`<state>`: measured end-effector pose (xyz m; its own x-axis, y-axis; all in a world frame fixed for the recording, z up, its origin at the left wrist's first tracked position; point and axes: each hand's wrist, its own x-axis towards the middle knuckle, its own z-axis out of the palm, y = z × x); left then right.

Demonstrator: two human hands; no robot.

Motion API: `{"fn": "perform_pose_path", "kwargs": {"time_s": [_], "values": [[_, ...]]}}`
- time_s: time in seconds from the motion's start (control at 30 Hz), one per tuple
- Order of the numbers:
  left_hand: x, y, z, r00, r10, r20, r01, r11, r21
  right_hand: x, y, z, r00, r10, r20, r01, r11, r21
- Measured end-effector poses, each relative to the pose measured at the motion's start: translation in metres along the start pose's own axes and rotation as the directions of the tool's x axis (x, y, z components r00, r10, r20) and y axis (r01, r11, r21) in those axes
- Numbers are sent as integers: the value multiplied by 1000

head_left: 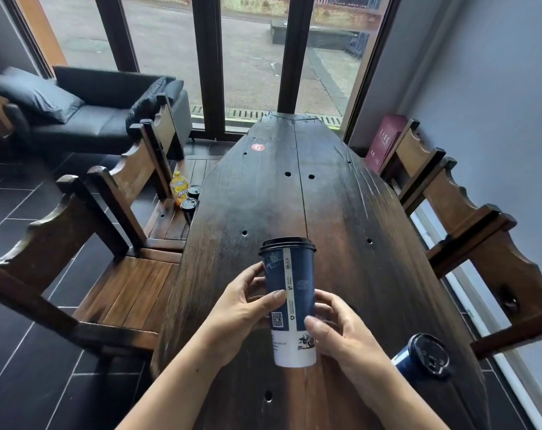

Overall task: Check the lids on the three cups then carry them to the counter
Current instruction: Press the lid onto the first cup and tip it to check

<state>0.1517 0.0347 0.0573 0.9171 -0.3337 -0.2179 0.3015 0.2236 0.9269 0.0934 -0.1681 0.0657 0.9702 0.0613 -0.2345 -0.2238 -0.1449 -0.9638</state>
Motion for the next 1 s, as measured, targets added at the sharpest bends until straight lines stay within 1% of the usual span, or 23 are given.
{"fn": "perform_pose_path", "kwargs": {"time_s": [0.17,0.27,0.57,0.77,1.0], "values": [[-2,-2,1,999,-6,34,4,999,39,20,-12,-4,1000,24,-8,-23,993,117],[0,0,2,1000,-2,29,1,999,38,27,-16,-2,1000,30,-3,-30,994,103],[10,-2,-13,999,-15,40,14,999,33,42,-13,6,999,36,11,-37,987,155],[15,-15,-26,997,-80,20,79,995,67,54,4,9,998,60,15,-61,988,140],[36,-43,-50,984,-178,-8,175,955,241,80,47,16,990,127,56,-129,991,40]]}}
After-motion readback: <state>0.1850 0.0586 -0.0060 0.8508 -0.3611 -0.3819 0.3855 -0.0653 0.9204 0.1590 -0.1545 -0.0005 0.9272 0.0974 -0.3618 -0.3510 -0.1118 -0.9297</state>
